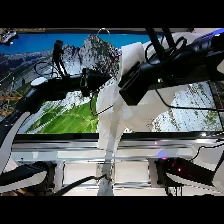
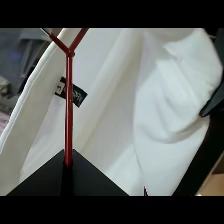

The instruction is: Fold the clothes and pants, and hang the long-sleeved shirts on hangers.

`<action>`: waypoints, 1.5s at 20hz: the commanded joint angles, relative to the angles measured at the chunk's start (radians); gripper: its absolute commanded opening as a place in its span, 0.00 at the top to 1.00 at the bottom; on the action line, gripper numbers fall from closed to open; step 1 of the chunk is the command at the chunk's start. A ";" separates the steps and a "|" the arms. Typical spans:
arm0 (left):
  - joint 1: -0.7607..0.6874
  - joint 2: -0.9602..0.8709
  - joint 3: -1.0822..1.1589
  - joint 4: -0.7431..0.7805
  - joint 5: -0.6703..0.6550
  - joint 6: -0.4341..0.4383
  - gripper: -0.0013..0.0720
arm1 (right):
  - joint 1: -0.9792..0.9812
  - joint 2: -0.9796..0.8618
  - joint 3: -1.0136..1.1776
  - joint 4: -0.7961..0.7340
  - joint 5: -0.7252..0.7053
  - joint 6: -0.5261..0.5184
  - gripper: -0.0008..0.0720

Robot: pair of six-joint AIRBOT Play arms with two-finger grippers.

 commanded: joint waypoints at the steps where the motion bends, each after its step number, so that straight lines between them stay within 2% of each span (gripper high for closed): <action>1: -0.010 -0.015 0.000 -0.023 -0.091 0.033 0.96 | 0.001 0.013 0.000 0.045 0.053 0.015 0.96; 6: -0.035 -0.014 0.000 -0.029 0.099 0.033 0.96 | 0.001 0.021 0.000 0.040 0.015 -0.004 0.96; 11: -0.062 -0.014 0.000 -0.043 0.385 0.032 0.96 | -0.011 0.018 -0.034 -0.145 -0.256 -0.046 0.96; 13: -0.060 -0.014 0.000 -0.073 0.457 0.031 0.96 | -0.047 -0.009 -0.039 -0.178 -0.341 -0.045 0.96; 16: -0.054 -0.014 0.000 -0.107 0.468 0.029 0.96 | -0.108 -0.079 -0.039 -0.174 -0.383 -0.031 0.96; 20: -0.059 -0.016 0.000 -0.088 0.468 0.068 0.97 | -0.071 -0.133 -0.039 -0.072 -0.337 -0.039 0.96; 24: -0.023 -0.016 0.000 -0.089 0.461 0.085 0.97 | -0.001 -0.124 -0.037 -0.069 -0.195 -0.040 0.96; 26: 0.005 -0.016 0.000 -0.089 0.421 0.085 0.97 | 0.010 -0.121 -0.037 -0.069 -0.140 -0.039 0.96; 30: 0.044 -0.013 0.000 -0.089 0.271 0.085 0.97 | 0.006 -0.116 -0.037 -0.094 -0.130 -0.041 0.95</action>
